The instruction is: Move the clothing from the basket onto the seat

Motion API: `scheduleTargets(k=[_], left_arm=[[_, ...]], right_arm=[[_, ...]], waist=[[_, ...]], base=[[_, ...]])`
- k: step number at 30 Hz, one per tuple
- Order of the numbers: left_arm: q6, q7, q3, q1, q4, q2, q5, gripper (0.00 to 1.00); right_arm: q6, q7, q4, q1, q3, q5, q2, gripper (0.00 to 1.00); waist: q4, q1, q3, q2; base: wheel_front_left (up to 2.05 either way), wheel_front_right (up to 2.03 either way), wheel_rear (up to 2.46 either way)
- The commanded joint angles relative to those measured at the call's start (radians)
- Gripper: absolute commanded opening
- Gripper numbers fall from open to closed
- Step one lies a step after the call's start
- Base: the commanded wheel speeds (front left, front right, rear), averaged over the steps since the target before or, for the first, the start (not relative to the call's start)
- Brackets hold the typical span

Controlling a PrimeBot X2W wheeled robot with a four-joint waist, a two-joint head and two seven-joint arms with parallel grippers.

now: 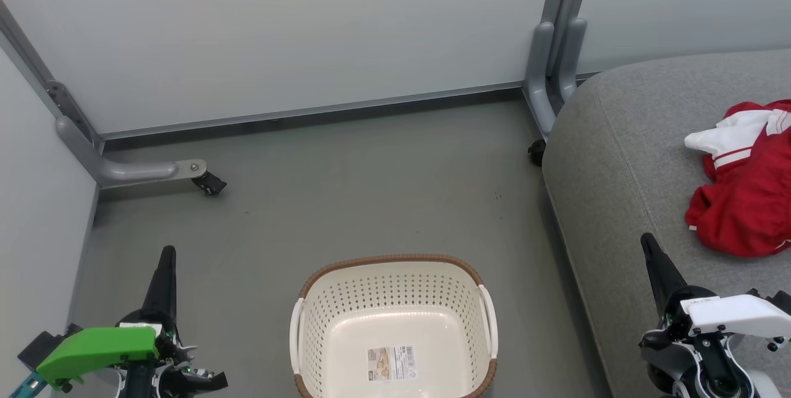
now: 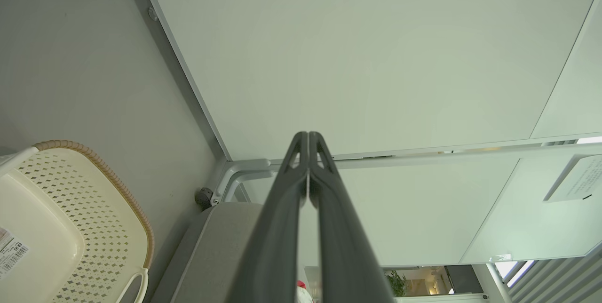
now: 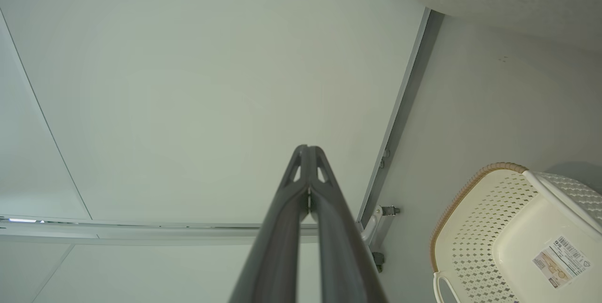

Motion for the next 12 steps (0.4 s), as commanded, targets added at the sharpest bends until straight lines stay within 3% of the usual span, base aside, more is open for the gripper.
scheduleTargets(k=[1, 12], left_arm=[[-0.008, 0.007, 0.007, -0.025, 0.002, 0.004, -0.022, 0.0], [-0.009, 0.024, 0.015, -0.038, 0.009, 0.002, -0.081, 0.0]], right_arm=[[0.0, 0.008, 0.001, -0.013, -0.006, 0.024, -0.004, 0.0], [0.0, 0.027, 0.005, -0.024, -0.017, 0.086, -0.002, 0.0]], waist=[[0.001, 0.0, 0.001, 0.0], [0.003, 0.0, 0.01, 0.0]], base=[[0.0, 0.0, 0.0], [0.0, 0.0, 0.0]])
